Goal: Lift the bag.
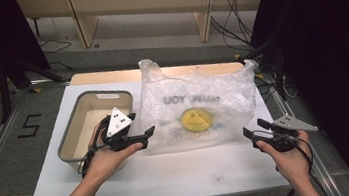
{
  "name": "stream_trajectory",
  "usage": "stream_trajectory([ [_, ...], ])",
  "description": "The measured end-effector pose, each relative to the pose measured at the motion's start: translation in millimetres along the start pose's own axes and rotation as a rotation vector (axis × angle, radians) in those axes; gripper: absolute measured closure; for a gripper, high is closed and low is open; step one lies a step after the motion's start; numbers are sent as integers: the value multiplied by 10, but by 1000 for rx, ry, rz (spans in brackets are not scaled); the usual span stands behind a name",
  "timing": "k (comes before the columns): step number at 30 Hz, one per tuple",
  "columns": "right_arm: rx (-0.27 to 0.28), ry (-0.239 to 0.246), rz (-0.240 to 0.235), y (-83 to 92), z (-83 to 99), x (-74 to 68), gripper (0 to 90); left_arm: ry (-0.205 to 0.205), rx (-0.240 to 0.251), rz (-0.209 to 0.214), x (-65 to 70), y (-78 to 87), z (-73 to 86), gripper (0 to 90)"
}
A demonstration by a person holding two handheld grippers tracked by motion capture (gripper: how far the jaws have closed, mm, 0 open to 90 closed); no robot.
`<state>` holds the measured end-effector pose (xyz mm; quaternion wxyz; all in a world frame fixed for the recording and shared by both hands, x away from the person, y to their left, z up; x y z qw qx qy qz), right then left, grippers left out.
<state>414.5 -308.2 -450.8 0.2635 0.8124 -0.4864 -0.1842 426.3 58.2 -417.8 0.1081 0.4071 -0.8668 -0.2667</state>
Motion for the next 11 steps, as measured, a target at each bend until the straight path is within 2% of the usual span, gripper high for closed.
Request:
stream_trajectory([
  [3, 3, 5, -21, 21, 42, -54, 325, -5, -8, 3, 23, -3, 66, 253],
  [11, 22, 13, -46, 54, 68, -123, 326, -21, -11, -6, 44, -25, 96, 251],
])
Point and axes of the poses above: each handheld gripper's, and its own axes: y roughly backward along the jaws, z roughly out of its underside, x roughly to its right, the point moved 8 cm from there along -y, roughly forward along the jaws, and after that the axes turned 12 degrees about -x, right-handed, at the moved point
